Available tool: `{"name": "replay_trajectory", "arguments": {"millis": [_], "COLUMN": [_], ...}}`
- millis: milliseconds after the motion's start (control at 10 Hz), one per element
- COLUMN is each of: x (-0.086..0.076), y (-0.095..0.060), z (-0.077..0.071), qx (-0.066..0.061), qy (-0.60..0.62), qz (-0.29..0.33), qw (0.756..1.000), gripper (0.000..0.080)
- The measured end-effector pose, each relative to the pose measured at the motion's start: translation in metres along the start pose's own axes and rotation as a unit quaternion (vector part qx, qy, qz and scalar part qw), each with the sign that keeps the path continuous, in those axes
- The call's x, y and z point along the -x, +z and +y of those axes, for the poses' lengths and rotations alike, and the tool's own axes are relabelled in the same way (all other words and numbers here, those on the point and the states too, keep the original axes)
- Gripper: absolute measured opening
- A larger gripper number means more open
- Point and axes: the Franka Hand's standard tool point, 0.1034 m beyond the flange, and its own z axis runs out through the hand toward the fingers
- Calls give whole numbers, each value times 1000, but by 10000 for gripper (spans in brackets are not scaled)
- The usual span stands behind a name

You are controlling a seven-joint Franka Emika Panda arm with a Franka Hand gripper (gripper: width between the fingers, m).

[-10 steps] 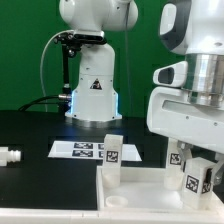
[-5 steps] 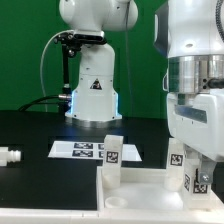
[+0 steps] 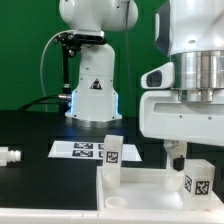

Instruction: Assemble square table

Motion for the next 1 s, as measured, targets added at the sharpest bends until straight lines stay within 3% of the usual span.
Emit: {"name": "replay_trajectory", "arguments": {"millis": [200,300,500,600,700,900,1000], "x": [-1,-3,-15,-15,-15,-16,-15], "y": [1,0,-7,-6,-6,-6,-6], "z": [1,-1,-7,-7,-6,-6,-6], "qx": [1,8,11,10,10,10,9], "qy": [-57,-143,-338,-366,-353,-342,-310], "qz": [1,5,12,7,8,8,8], "qw": [998,990,941,931,936,940,951], "gripper": [646,649,649,649,647,390,390]}}
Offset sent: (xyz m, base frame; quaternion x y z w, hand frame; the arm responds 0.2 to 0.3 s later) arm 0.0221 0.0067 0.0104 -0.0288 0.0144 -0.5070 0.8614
